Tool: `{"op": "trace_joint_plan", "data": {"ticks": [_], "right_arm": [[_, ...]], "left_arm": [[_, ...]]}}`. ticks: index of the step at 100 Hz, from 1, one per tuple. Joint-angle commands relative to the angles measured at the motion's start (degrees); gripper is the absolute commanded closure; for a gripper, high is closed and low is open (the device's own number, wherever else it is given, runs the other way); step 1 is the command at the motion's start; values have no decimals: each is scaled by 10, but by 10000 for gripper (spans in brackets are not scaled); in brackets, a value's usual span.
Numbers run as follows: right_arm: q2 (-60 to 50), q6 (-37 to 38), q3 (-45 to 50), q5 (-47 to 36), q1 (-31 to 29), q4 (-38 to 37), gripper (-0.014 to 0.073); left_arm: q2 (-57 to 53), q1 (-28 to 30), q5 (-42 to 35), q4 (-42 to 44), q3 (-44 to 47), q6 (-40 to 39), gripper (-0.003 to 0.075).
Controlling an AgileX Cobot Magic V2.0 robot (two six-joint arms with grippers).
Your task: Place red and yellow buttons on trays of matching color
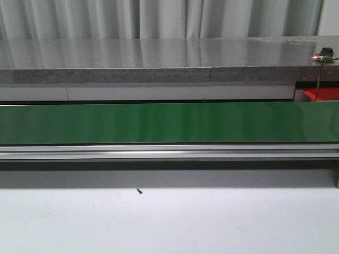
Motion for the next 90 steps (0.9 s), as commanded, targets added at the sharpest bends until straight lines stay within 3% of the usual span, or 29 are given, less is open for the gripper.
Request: {"op": "trace_joint_plan", "data": {"ticks": [1, 8, 17, 52, 90], "right_arm": [[-1, -6, -16, -31, 2, 3, 662], [-1, -6, -16, -29, 2, 3, 662], [-1, -6, -16, -27, 2, 3, 662], [-1, -6, -16, -27, 2, 3, 662], [-1, -6, -16, -28, 2, 3, 662]], "left_arm": [[21, 16, -30, -6, -30, 7, 407], [45, 30, -30, -7, -36, 7, 255], [75, 43, -21, -10, -46, 7, 137], [211, 66, 76, -40, -142, 9, 136], [327, 66, 133, -47, -237, 14, 157]]}}
